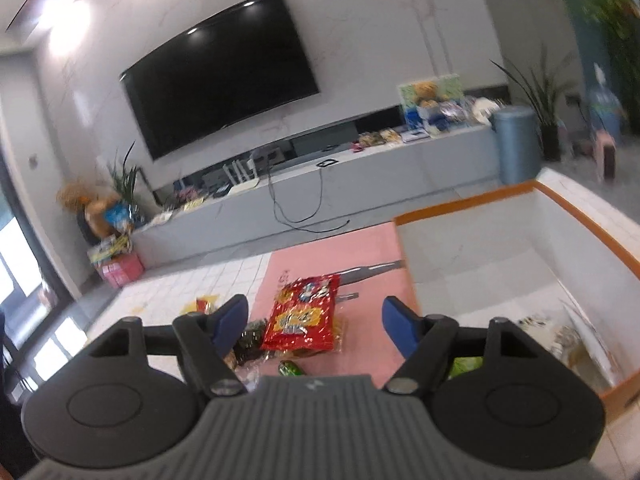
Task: Organize snacks
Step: 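Move both tools back toward the remaining snacks on the table, then lower the right tool onto the green bottle and close it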
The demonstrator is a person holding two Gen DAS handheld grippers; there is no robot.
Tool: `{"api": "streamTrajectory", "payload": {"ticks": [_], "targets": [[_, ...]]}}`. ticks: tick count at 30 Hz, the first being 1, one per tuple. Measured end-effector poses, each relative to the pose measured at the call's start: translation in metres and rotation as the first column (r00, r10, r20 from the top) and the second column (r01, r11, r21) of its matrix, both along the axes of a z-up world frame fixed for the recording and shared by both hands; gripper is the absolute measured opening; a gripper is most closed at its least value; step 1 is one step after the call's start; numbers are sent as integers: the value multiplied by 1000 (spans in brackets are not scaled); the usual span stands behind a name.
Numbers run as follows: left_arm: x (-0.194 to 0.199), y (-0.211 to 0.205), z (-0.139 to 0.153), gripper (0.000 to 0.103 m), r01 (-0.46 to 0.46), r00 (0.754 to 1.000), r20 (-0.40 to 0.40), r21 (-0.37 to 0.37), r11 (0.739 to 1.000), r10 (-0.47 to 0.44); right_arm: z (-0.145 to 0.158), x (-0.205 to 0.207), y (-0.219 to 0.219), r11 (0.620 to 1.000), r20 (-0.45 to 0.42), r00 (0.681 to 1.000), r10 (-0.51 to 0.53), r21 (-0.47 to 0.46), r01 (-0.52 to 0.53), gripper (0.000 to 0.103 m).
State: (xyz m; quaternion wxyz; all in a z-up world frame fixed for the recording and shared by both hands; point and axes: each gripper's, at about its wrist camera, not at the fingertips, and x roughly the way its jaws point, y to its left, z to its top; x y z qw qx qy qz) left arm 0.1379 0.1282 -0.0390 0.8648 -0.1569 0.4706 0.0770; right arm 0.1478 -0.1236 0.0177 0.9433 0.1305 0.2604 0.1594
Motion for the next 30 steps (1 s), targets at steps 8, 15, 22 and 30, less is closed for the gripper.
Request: {"api": "streamTrajectory", "payload": {"ticks": [8, 15, 22, 30], "targets": [[5, 27, -20, 83, -60, 997, 51, -102, 993, 66, -57, 27, 39, 995, -41, 998, 40, -90, -44, 56], [22, 24, -37, 83, -72, 997, 26, -103, 992, 75, -98, 48, 66, 973, -96, 991, 96, -200, -114, 43], [33, 23, -46, 83, -76, 997, -24, -86, 993, 74, -120, 61, 76, 966, -113, 983, 142, -201, -163, 42], [30, 23, -47, 83, -82, 996, -40, -80, 993, 79, -128, 64, 86, 952, -143, 979, 145, -250, -178, 25]]}}
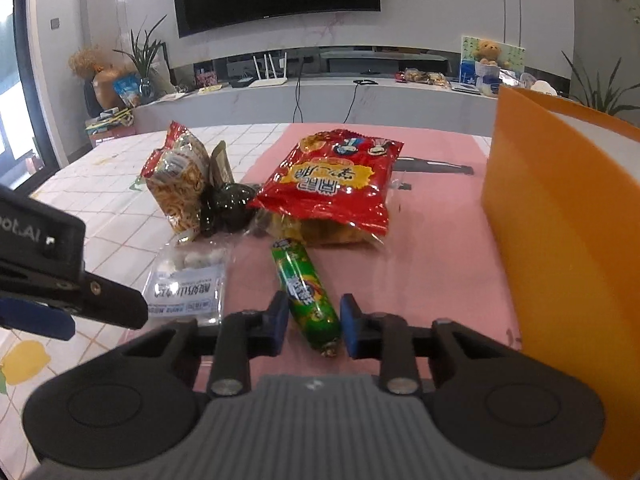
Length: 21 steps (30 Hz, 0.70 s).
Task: Organize snacks
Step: 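Lower the right tool onto the green bottle and close it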
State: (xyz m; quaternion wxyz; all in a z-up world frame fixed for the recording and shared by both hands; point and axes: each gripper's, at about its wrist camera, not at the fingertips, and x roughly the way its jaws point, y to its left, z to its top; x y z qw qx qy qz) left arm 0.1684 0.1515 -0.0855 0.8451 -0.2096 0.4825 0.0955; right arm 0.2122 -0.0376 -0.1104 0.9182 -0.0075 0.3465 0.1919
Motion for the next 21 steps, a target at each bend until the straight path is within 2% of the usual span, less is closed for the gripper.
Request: {"api": "streamTrajectory", "payload": {"ticks": [9, 16, 19, 21], "targets": [[-8, -2, 12, 83, 5, 1000, 19, -4, 1000, -5, 5, -29, 12, 987, 17, 998, 53, -154, -49, 23], [-5, 0, 6, 82, 32, 999, -3, -8, 999, -32, -7, -27, 11, 992, 65, 996, 55, -113, -47, 29], [-3, 7, 1, 82, 15, 1000, -12, 13, 1000, -15, -10, -22, 10, 996, 88, 994, 59, -79, -52, 42], [-1, 12, -2, 82, -1, 1000, -16, 13, 1000, 1, -10, -17, 9, 997, 81, 995, 60, -58, -56, 45]]}}
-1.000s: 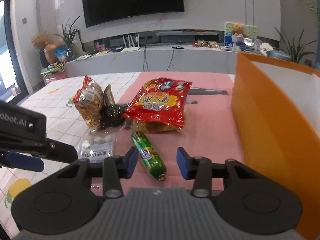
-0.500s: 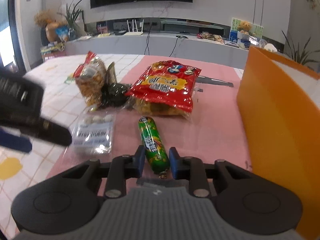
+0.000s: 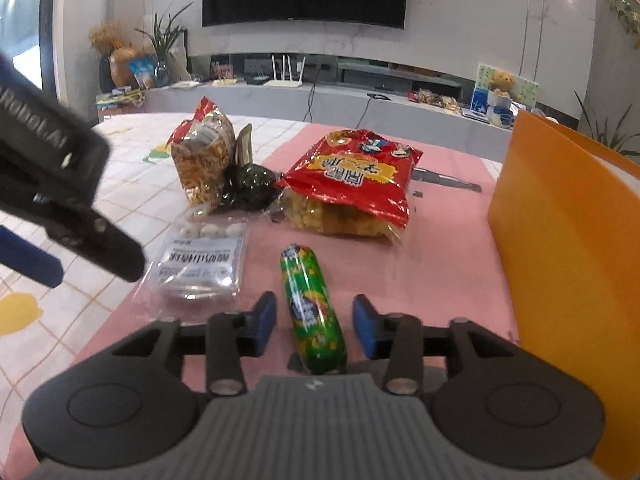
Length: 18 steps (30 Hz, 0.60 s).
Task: Organize snacks
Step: 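Lower the right tool onto the green bottle and close it, then grasp the clear egg-snack packet with the left tool while the right tool holds the green bottle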
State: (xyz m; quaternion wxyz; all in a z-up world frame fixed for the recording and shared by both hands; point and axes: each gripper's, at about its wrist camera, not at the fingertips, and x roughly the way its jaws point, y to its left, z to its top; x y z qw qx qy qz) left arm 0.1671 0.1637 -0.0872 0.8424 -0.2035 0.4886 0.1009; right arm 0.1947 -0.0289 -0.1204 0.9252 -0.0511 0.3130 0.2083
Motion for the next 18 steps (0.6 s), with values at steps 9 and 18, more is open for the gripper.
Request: {"api": "streamTrajectory", "payload": {"ticks": [9, 18], "targets": [[6, -2, -9, 82, 15, 1000, -24, -8, 1000, -16, 0, 4, 3, 1000, -1, 1000, 27, -4, -27, 21], [7, -7, -4, 83, 85, 993, 93, -54, 995, -80, 1, -2, 3, 998, 27, 1000, 0, -66, 2, 20]]}}
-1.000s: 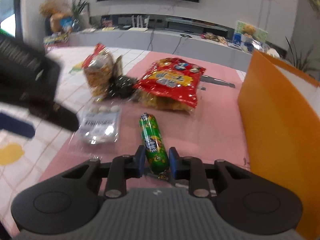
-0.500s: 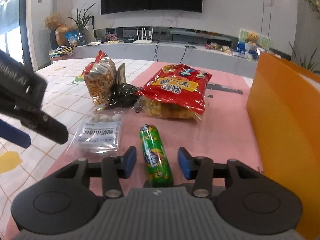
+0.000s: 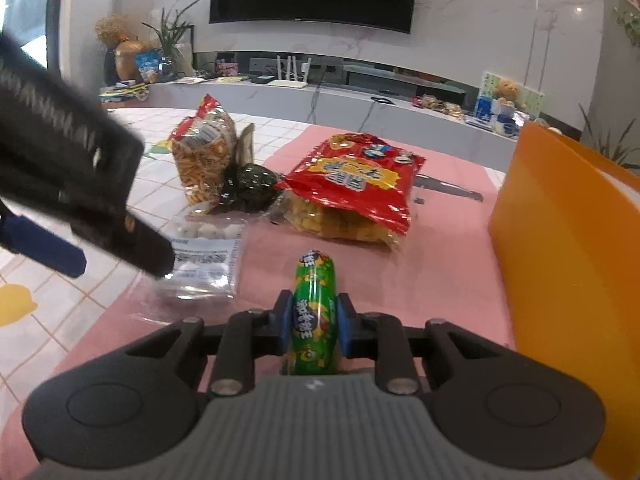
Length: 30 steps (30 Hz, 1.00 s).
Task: Organize snacks
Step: 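Grasp the clear egg-snack packet with the left tool while the right tool holds the green bottle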
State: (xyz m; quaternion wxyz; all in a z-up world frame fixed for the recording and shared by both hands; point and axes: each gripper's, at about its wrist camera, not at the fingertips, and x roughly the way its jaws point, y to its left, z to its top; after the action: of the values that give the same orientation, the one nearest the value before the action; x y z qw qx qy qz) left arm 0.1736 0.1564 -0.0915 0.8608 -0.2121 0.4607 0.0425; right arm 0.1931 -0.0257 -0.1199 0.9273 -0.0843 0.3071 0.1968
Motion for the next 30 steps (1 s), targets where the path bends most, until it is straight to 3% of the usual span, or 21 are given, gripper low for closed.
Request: {"api": "streamTrajectory", "payload": {"ticks": [5, 10, 17, 20, 22, 26, 30], "targets": [[16, -1, -11, 83, -18, 1000, -10, -32, 999, 17, 1, 1, -10, 1000, -22, 1000, -17, 4, 18, 20], [32, -14, -21, 86, 10, 999, -44, 84, 996, -6, 1, 4, -12, 1000, -28, 1000, 1, 5, -1, 20], [54, -26, -21, 90, 35, 998, -61, 114, 993, -29, -1, 8, -15, 999, -43, 999, -9, 41, 11, 20], [59, -39, -24, 92, 105, 992, -84, 209, 972, -89, -1, 8, -15, 999, -42, 999, -12, 43, 14, 20], [60, -43, -25, 92, 101, 993, -86, 247, 964, -82, -1, 9, -15, 999, -41, 999, -14, 44, 15, 20], [55, -45, -25, 74, 111, 993, -76, 273, 955, -94, -1, 8, -14, 999, -37, 999, -14, 41, 15, 20], [50, -37, -23, 71, 114, 993, -59, 240, 964, -102, -1, 7, -12, 1000, -28, 1000, -9, 24, 10, 20]]}}
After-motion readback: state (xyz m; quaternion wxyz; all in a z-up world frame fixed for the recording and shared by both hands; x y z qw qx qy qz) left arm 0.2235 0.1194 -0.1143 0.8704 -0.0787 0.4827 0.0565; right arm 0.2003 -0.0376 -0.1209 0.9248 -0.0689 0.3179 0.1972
